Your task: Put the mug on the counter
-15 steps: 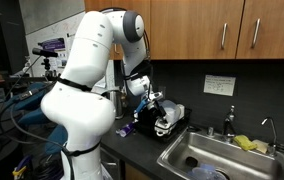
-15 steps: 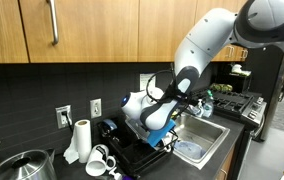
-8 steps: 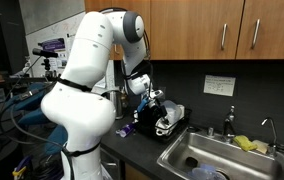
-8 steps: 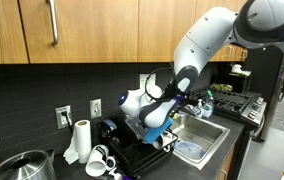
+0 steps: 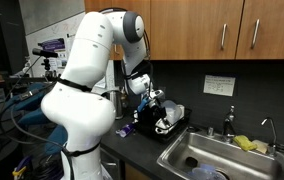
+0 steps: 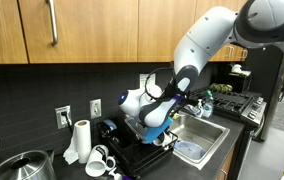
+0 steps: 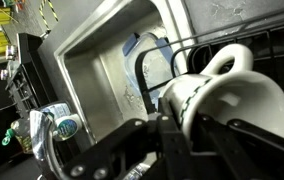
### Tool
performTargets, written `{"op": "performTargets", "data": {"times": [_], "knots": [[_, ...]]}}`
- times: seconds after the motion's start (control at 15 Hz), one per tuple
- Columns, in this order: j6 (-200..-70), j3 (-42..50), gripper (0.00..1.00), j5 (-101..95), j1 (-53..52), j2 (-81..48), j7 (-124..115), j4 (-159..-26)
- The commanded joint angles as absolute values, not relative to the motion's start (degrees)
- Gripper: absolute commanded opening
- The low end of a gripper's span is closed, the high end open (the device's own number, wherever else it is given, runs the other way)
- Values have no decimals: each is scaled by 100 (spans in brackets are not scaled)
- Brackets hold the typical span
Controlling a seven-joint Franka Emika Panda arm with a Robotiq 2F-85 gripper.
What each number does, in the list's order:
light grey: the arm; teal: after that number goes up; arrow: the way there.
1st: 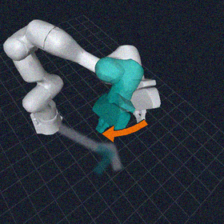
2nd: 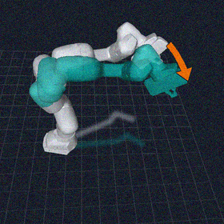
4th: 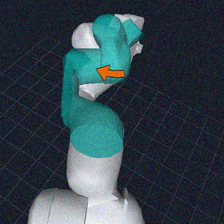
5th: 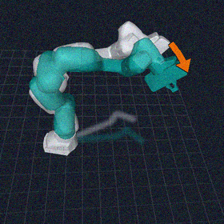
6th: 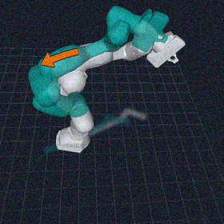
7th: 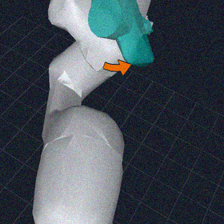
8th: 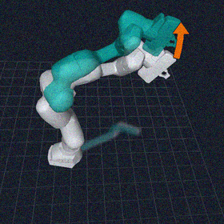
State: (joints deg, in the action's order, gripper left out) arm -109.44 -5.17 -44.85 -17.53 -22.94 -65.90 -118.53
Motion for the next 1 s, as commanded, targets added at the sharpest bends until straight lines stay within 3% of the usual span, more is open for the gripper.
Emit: {"op": "performTargets", "data": {"times": [0.0, 0.93], "knots": [[-10991, -559, 4, -4557, -1712, -2185, -6666, -11950], [-11552, -834, 3, -4672, -1679, -614, -6721, -13306]]}}
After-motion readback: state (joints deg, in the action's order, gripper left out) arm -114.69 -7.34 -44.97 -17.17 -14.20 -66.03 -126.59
